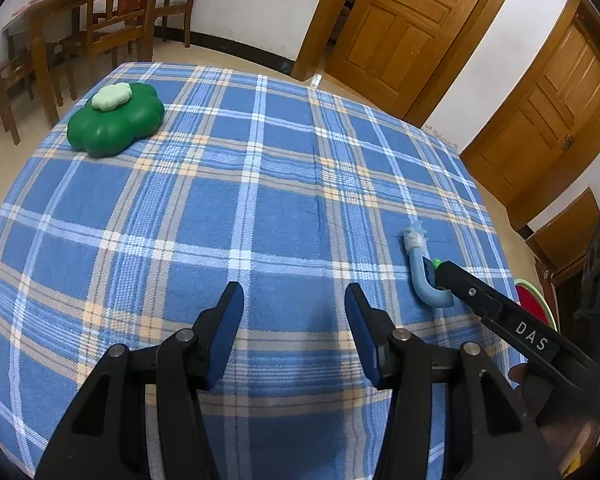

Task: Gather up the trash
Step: 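Grasp the green-and-white toy with the right tool while the left tool grasps the blue plastic piece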

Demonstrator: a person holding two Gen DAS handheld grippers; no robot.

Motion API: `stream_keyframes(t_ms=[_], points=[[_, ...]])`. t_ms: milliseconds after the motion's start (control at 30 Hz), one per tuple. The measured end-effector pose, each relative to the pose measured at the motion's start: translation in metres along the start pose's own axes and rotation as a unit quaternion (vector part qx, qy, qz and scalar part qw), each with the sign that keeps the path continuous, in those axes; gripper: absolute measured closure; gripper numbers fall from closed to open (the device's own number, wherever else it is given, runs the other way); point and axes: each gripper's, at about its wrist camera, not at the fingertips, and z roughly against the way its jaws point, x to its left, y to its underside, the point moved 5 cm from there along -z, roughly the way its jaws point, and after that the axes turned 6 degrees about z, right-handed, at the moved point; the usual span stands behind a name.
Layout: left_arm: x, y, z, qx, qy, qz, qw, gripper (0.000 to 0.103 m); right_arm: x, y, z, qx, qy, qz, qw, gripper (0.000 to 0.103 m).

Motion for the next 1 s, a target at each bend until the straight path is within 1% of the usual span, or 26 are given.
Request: stream_keyframes(t_ms=[100,133,167,200,233,500,833,1000], points=[[0.001,0.002,-0.003,0.004,0.001,0.002,1.0,0.05,0.002,-0.001,-0.002,-0.004,-0.004,0.003,1.0,0.058],[0.001,0.002,-0.003,0.005,0.001,0.002,1.0,0.05,0.003,-0.002,-0.002,-0.006,-0.007,0.002,1.0,0.059],[0.0,0.003,-0.003,0.006,0.002,0.001,1.0,0.051,0.002,-0.002,-0.002,-0.007,-0.01,0.0,1.0,0.063],[0.0,0.003,-0.003,0.006,0.002,0.001,1.0,0.051,0.002,-0.002,-0.002,-0.009,-0.02,-0.004,1.0,0.069],[0.0,0.003,-0.003,0.005,0.002,0.0,1.0,0.051,0.003,-0.002,-0.003,-0.009,-0.027,-0.007,1.0,0.069],[-0.002,0.003,-0.002,0.004,0.004,-0.001,1.0,0.05,0.001,-0.004,0.01,-0.033,-0.03,-0.009,0.999,0.07],[-0.013,0.006,0.005,0.0,0.009,-0.015,0.9999,0.05,-0.006,-0.008,0.061,-0.094,-0.026,-0.015,0.995,0.07],[-0.026,0.01,0.007,0.001,0.015,-0.027,0.9995,0.051,-0.015,-0.003,0.085,-0.113,-0.018,-0.02,0.993,0.07]])
